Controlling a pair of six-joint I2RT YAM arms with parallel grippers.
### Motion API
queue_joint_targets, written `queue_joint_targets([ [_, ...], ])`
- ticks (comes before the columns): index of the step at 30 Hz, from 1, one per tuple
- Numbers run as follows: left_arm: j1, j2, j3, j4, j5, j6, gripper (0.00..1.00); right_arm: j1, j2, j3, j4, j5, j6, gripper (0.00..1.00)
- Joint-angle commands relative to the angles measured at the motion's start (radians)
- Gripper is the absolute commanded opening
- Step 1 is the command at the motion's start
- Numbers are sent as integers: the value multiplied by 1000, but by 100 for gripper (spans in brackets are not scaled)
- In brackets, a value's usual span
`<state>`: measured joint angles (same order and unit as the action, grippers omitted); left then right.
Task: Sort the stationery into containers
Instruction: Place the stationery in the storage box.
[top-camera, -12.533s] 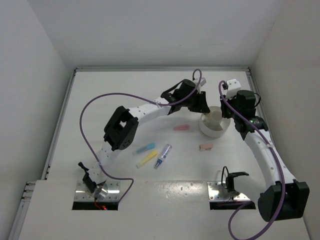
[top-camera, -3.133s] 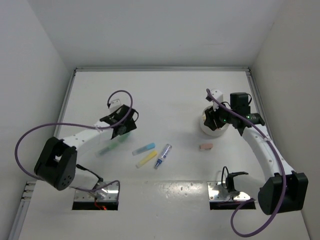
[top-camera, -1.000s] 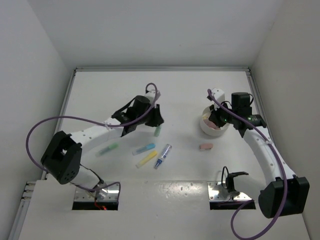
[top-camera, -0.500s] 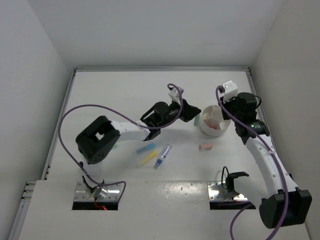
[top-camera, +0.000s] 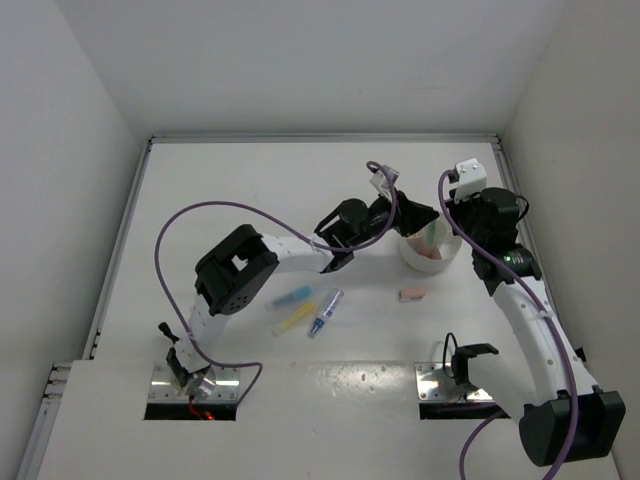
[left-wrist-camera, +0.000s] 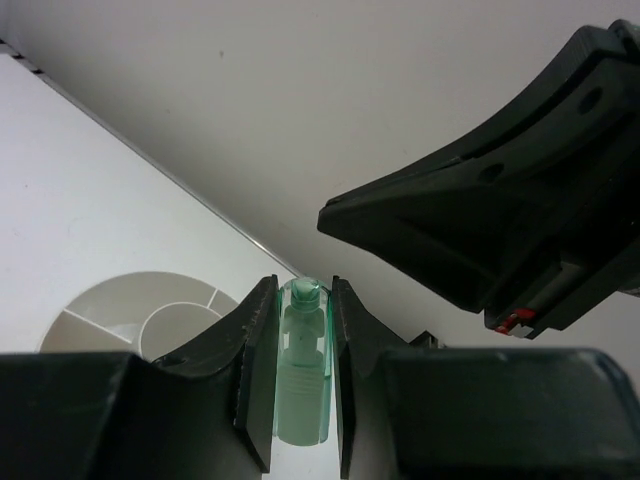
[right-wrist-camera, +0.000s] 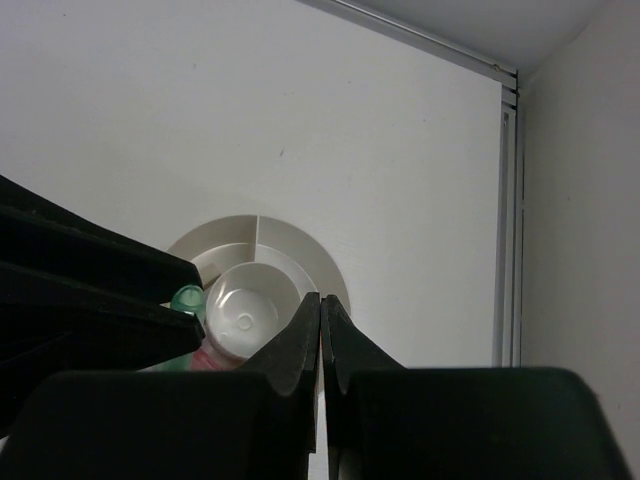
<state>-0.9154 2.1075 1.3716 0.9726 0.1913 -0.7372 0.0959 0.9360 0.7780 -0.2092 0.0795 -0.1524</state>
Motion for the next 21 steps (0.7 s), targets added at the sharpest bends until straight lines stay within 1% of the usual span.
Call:
queue_joint_targets([
  [1,-8,28,27,57,16,21,0,5,-11,-5,54,19,17,0],
  [12,-8,104,37,92,-18,41,0,5,-11,-5,54,10,17,0],
  [21,-8,132,37,113,-38,61,0,5,-11,-5,54,0,17,0],
])
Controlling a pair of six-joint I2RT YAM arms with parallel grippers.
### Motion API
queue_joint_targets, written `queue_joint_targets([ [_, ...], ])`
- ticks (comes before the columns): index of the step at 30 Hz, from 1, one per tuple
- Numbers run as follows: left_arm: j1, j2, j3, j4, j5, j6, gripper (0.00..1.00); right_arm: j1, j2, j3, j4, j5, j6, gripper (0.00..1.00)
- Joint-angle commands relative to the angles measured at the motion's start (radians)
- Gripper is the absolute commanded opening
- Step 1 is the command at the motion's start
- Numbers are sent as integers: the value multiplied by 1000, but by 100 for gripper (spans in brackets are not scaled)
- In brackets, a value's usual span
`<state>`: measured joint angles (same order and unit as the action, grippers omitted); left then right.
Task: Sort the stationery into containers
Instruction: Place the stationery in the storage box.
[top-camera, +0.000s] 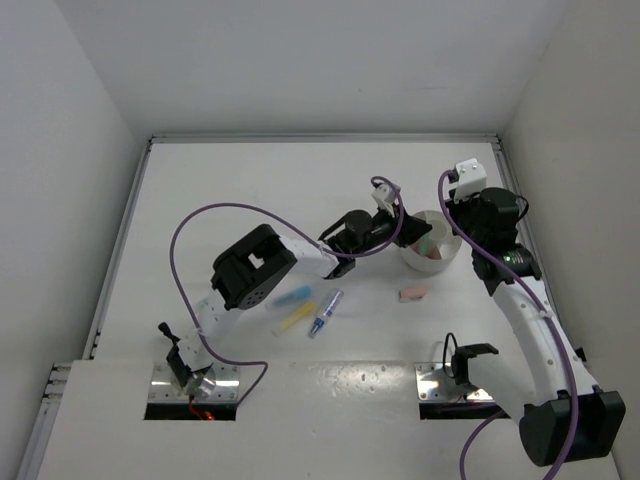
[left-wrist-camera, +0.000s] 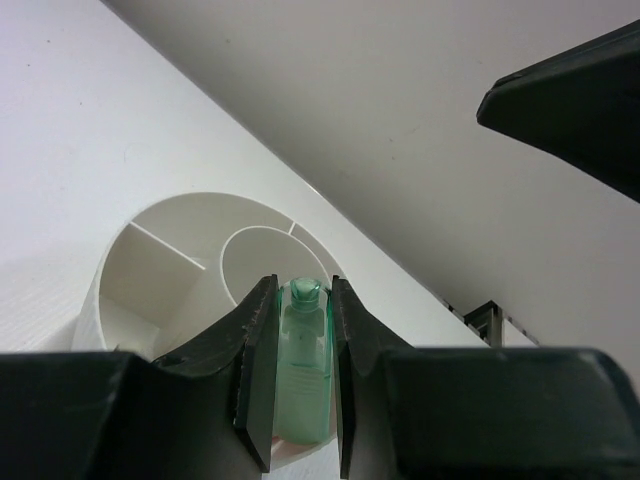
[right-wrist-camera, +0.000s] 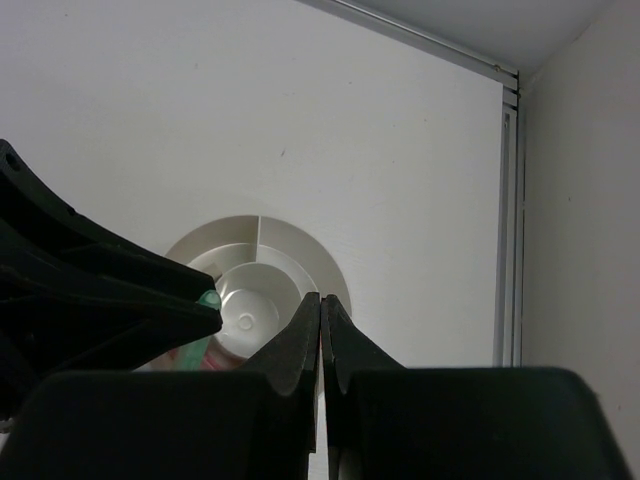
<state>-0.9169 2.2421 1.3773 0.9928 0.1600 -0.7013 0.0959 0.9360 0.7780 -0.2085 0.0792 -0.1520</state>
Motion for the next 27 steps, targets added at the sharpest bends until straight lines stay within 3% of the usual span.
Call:
queue_joint_targets([
  [1,-7,7,19,93,-7,25,0,5,-11,-5,54,1,17,0],
  [7,-7,7,-12,129,-7,25,2,5,-11,-5,54,1,17,0],
  [9,-7,7,-12,129,-7,25,15,5,-11,-5,44,1,17,0],
  [10,-7,-4,-12,119,-7,25,26,5,-11,-5,44,1,17,0],
  [13,-7,-4,-12,104,-7,36,34,5,-11,-5,44,-9,17,0],
  [17,-7,-4,-12,86,-16,45,35,5,-11,-5,44,-9,17,0],
  [23,-7,-13,-12,86,-16,45,48,5,-11,-5,44,-9,17,0],
  [26,-7,-36,-36,86,-16,45,48,5,-11,-5,44,-9,17,0],
  [27,-7,-51,-47,98,-16,45,40,5,-11,-5,44,-9,17,0],
])
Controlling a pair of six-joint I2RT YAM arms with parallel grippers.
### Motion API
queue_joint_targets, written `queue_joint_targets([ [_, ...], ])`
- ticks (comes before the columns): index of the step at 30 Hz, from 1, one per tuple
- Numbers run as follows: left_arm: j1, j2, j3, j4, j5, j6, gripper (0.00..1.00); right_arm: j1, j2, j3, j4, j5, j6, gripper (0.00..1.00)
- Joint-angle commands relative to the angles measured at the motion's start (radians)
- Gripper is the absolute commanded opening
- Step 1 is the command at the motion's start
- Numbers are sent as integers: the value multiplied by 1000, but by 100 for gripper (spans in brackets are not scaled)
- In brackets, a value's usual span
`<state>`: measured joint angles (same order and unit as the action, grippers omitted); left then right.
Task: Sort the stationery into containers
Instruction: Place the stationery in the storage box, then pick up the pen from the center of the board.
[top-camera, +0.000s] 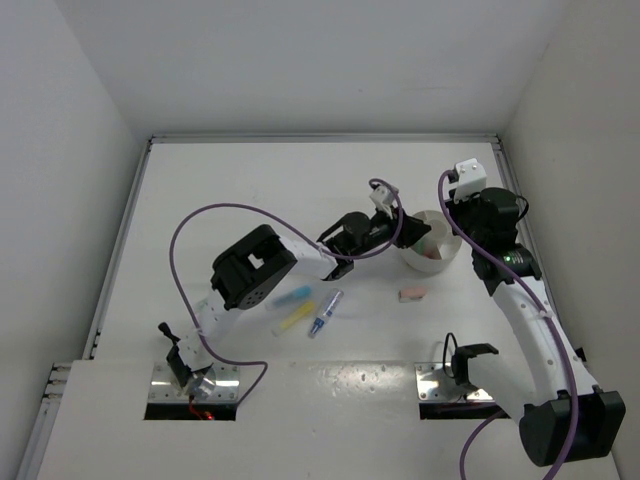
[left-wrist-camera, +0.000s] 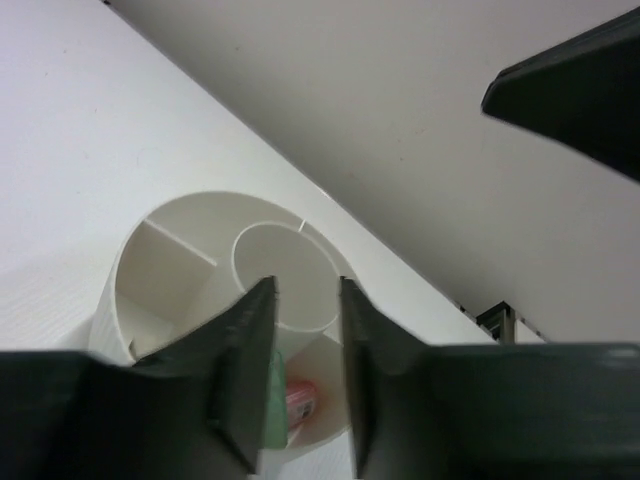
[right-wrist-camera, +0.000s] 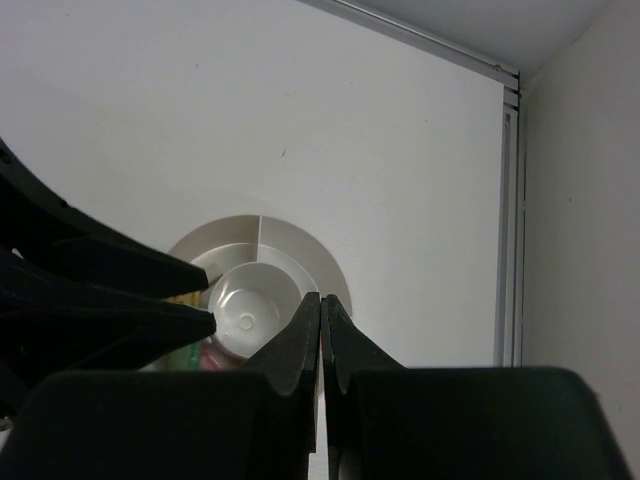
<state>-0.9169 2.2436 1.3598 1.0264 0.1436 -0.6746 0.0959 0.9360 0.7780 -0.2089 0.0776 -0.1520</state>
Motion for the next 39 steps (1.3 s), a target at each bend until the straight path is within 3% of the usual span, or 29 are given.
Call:
queue_joint_targets([
  [1,-7,-74,-43,73,1,27,32,5,-11,-5,45,-7,17,0],
  [3,-7,-186,-93,61,-9,53,21,5,-23,-14,34,-47,8,0],
  [5,-7,-286,-102,-117,-89,133,10,5,-34,-14,23,-87,-1,2],
  [6,-7,-391,-102,-193,-134,162,2,5,-34,-14,23,-132,-14,9],
  [8,-22,-494,-113,-413,-250,204,0,5,-34,-14,-20,-192,-34,52],
  [10,-34,-623,-113,-611,-512,182,0,5,1,10,-99,-312,-72,81],
  [11,-34,-648,-113,-899,-629,35,0,5,13,20,-133,-361,-92,82],
  [12,-22,-665,-79,-1063,-762,-65,0,5,27,45,-176,-494,-118,82],
  [13,34,-700,-79,-1305,-774,-236,22,5,59,61,-264,-609,-180,76],
  [15,82,-760,-192,-1417,-763,-342,55,30,99,110,-328,-702,-251,63],
  [16,119,-797,-239,-1462,-763,-396,79,40,121,127,-366,-740,-283,57],
  [17,136,-835,-290,-1508,-750,-429,86,54,159,142,-410,-809,-309,42],
  [20,208,-1027,-476,-1545,-723,-454,98,122,240,199,-426,-852,-397,34],
  [22,248,-1188,-566,-1588,-736,-467,99,215,309,248,-426,-840,-411,41],
  [25,357,-1387,-605,-1687,-807,-455,99,377,508,441,-455,-752,-431,65],
  [29,391,-1524,-593,-1799,-921,-476,99,573,779,636,-492,-645,-414,69],
  [31,391,-1533,-568,-1877,-994,-557,99,669,895,711,-477,-575,-377,69],
  [36,391,-1535,-461,-2147,-1164,-793,99,817,1064,806,-423,-363,-359,69],
  [39,391,-1535,-406,-2162,-1228,-794,99,869,1148,888,-408,-311,-342,69],
])
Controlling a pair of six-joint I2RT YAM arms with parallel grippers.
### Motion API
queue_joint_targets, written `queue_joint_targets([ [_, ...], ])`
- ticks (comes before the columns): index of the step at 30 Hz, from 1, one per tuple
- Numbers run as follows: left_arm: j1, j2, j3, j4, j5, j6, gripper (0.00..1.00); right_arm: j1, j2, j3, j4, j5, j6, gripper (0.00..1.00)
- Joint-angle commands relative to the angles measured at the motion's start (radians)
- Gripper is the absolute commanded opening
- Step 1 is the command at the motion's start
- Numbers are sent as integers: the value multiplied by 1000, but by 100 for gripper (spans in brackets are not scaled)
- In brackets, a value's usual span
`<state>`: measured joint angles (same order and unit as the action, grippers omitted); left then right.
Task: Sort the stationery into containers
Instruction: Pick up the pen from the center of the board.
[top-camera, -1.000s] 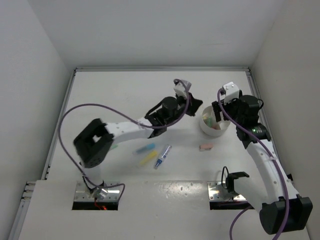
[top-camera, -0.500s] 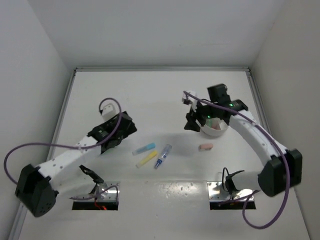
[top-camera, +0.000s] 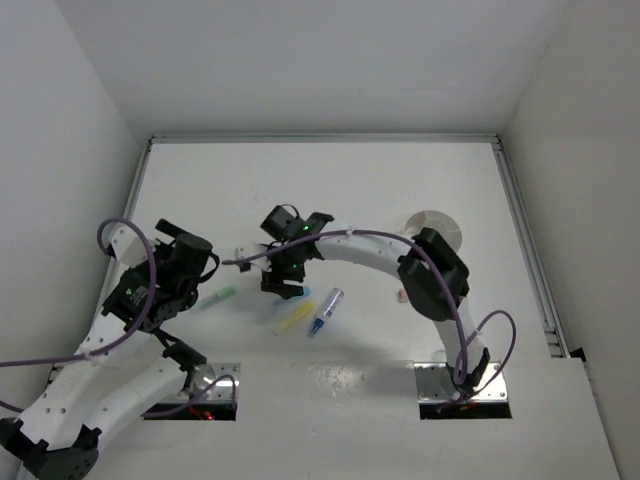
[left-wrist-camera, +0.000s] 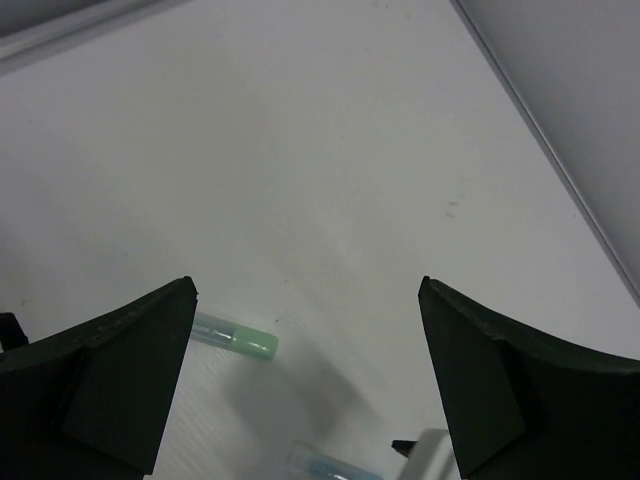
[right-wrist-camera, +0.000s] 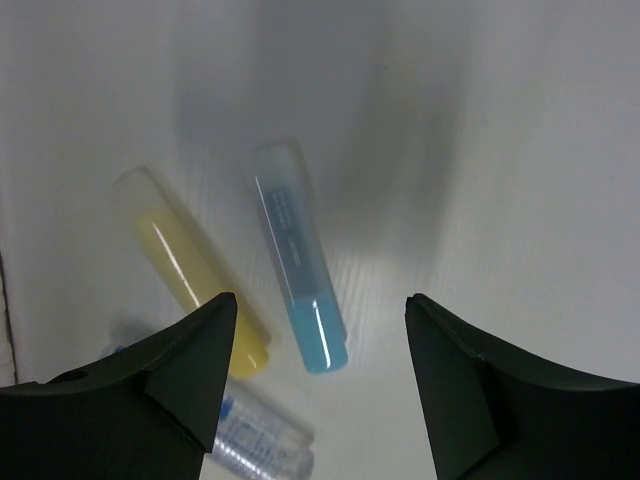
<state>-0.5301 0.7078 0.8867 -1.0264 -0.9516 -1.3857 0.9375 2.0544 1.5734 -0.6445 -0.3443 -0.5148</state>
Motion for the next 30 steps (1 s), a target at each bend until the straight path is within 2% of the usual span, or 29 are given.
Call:
queue_joint_targets([
  [1,4,-8,81,-109,-147,-69,99,40,50,129,28,111,21,69],
  [5,4,-56,90,-118,-190,-32,99,90,142,207,-4,137,12,69],
  [13,4,-166,70,-116,-203,-19,99,152,173,154,28,189,-63,65],
  [18,4,-166,61,-98,-194,11,99,182,154,88,37,229,-88,63],
  [25,4,-166,61,-78,-184,20,99,192,191,79,69,286,-97,62],
  [30,4,-166,52,-69,-174,31,99,192,234,102,16,277,-97,54],
])
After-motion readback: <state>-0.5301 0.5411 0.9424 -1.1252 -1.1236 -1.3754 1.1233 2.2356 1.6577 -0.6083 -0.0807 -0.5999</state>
